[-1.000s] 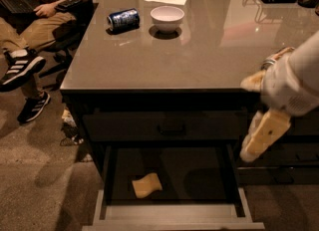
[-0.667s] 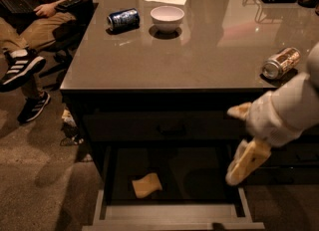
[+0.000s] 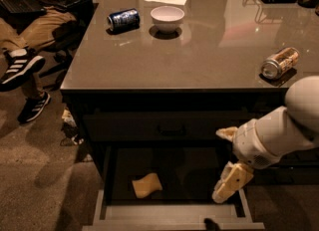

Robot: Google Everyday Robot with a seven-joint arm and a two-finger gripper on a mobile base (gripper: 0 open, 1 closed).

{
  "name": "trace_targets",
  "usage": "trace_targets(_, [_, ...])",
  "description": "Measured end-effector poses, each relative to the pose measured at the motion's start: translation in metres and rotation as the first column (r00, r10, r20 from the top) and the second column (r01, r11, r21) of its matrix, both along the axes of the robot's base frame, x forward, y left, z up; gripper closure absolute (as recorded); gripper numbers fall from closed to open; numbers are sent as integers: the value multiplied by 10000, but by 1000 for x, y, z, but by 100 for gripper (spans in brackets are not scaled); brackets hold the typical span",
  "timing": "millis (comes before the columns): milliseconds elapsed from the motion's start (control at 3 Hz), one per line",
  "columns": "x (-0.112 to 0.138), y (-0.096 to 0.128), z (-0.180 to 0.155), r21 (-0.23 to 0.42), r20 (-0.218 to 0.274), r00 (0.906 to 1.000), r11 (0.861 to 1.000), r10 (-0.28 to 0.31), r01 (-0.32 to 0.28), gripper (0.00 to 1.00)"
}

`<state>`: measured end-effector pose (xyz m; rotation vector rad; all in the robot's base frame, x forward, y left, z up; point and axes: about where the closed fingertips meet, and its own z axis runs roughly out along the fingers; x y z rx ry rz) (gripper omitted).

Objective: Pick sponge from middle drawer and place on counter

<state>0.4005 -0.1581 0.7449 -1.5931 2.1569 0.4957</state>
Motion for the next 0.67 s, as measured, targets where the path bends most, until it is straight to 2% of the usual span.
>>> trace_targets(333, [5, 6, -54, -201, -531, 9984, 9996, -196, 186, 0])
trace_targets(667, [10, 17, -124, -250, -1043, 9934, 9987, -469, 445, 0])
